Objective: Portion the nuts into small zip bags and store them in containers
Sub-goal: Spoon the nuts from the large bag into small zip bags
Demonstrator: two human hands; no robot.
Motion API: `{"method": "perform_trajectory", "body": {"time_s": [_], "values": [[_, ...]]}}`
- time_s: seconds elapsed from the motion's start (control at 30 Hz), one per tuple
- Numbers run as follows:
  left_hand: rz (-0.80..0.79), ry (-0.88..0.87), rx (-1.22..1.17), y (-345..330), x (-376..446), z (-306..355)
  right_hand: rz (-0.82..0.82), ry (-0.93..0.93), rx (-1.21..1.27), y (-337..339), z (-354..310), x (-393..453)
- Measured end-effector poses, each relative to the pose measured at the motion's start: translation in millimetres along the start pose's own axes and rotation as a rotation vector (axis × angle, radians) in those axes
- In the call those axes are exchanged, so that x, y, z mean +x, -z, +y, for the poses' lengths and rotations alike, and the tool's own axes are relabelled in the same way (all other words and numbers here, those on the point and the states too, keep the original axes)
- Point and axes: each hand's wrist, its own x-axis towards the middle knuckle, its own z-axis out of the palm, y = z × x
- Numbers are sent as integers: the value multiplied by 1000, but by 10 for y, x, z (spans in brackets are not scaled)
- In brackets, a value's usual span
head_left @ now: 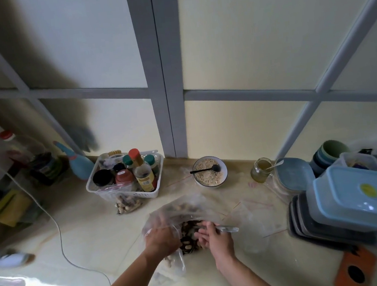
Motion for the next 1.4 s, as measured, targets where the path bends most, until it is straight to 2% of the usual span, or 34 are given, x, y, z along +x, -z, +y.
{"method": "perform_trajectory", "body": {"time_s": [0.27,0.37,0.43,0.67,0.87,0.93,1.03,1.17,1.23,1.4], "values": [[-85,22,97,-250,90,136,36,107,-64,241,-179,-116],[-65,87,20,-333,97,201,4,139,-138,315,-227,-196],[-31,65,-15,-367,114,232,-28,163,-217,355,-242,-231],[5,26,-108,-405,125,240,-244,238,-450,394,-328,-384],[120,60,-256,-312,26,203,-546,347,-649,465,-560,-430],[180,39,-313,-275,-28,173,-577,440,-716,486,-603,-422],[237,-38,-435,-359,-14,39,-621,704,-816,517,-643,-414],[238,-80,-585,-926,358,-374,-750,1031,-977,521,-724,-478],[268,-65,-649,-1006,368,-396,-755,1102,-973,531,-744,-498],[360,-29,-773,-562,-86,-16,-677,1120,-826,588,-784,-474]]}}
